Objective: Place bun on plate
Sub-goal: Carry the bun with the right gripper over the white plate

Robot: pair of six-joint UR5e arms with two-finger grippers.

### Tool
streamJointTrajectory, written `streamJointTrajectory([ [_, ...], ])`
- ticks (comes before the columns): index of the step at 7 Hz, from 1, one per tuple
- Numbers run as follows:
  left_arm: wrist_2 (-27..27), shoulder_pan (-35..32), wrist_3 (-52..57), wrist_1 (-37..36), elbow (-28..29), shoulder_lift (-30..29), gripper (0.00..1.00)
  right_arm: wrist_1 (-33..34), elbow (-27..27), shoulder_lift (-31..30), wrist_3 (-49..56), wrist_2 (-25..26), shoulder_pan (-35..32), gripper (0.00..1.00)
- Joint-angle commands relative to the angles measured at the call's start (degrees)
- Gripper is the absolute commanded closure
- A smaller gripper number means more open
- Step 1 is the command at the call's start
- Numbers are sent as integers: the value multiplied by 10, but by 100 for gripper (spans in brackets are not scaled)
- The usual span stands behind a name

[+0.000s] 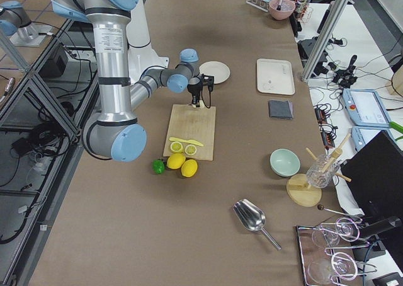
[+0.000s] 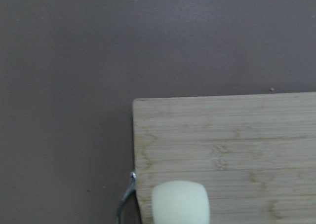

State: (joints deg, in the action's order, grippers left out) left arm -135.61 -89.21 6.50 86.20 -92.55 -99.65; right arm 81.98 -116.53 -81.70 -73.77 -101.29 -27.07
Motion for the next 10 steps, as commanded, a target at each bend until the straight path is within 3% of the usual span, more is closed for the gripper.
streamJointTrajectory([
  [1, 2, -1, -3, -5, 13, 2, 2, 78, 52, 143, -22, 8, 4, 83],
  [4, 4, -3, -2, -5, 4, 27, 2, 126, 142, 300, -89, 24, 12, 83],
  [5, 4, -3, -2, -5, 5, 27, 2, 135, 190, 347, -93, 34, 14, 83],
  [6, 2, -4, -2, -4, 4, 28, 2, 130, 255, 395, -94, 45, 18, 77],
  [7, 1, -4, -2, -5, 4, 27, 2, 129, 294, 424, -95, 47, 24, 60],
  [8, 2, -3, -3, -5, 5, 27, 2, 130, 294, 422, -94, 48, 29, 23],
  [9, 3, -3, -3, -5, 6, 27, 2, 130, 295, 421, -93, 65, 36, 11],
  [10, 3, -2, -3, -5, 9, 26, 2, 130, 295, 419, -92, 67, 36, 6],
])
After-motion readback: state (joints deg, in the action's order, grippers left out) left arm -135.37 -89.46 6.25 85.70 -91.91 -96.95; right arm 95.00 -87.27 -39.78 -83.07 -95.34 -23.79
